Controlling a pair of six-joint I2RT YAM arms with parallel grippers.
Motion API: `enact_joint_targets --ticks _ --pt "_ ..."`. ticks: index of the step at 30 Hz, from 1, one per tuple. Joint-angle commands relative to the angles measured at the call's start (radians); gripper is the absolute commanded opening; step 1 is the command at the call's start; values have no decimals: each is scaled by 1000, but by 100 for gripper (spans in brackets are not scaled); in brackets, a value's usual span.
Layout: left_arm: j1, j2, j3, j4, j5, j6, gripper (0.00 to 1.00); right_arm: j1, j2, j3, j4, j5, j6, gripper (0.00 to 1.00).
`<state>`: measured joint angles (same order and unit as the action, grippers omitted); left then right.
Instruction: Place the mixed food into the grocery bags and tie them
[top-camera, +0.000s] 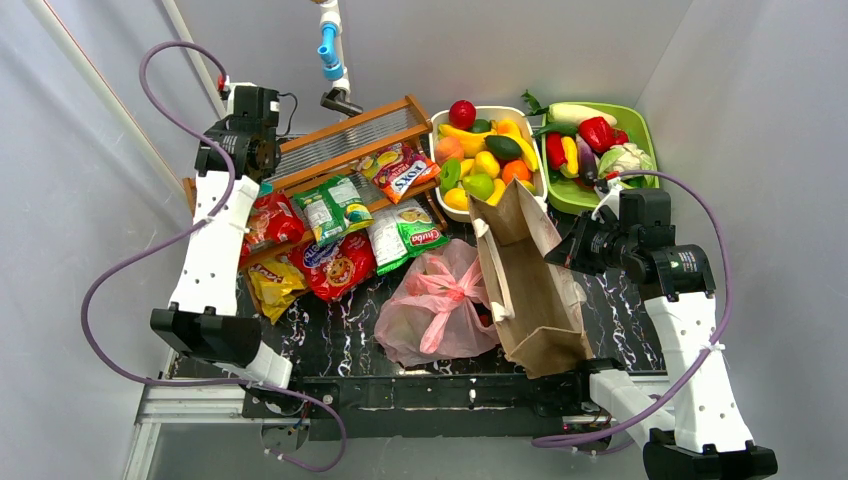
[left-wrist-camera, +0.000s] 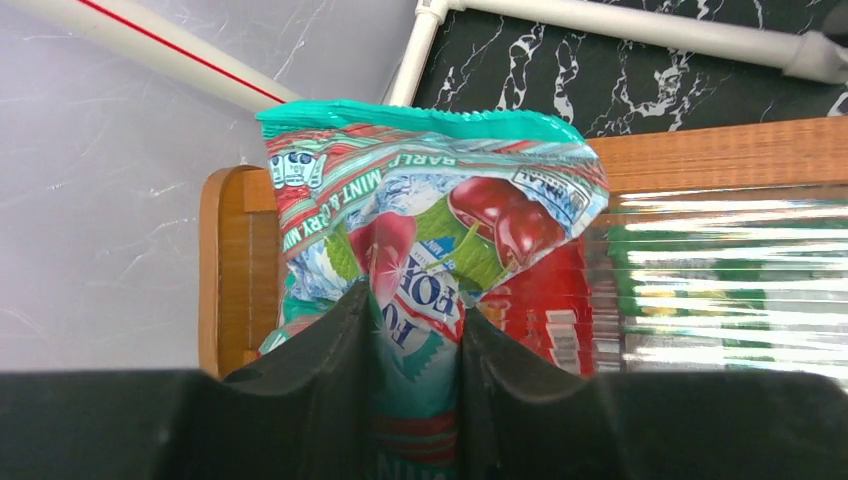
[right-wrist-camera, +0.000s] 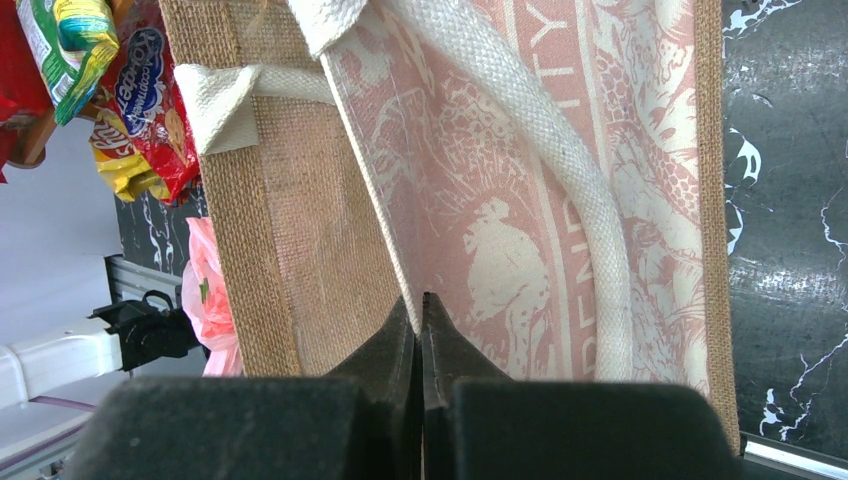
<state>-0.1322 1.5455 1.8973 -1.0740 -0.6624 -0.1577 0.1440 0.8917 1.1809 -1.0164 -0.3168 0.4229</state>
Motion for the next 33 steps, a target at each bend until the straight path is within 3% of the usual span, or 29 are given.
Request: enact_joint_targets --ticks 1,4,7,17,29,33 --pt "8 -45 -47 -45 57 -22 20 0 0 1 40 -34 9 1" --pt "8 -54 -43 -57 87 -45 5 0 0 3 37 -32 9 1" --pt "8 -63 -27 -81 155 -89 1 1 -2 3 33 -29 9 1" --pt "7 -106 57 -107 234 -115 0 0 3 20 17 -28 9 1" --pt "8 -149 192 -40 654 -164 0 0 11 35 15 -32 11 1" --pt "8 -167 191 23 852 -214 0 0 6 35 12 -30 11 1"
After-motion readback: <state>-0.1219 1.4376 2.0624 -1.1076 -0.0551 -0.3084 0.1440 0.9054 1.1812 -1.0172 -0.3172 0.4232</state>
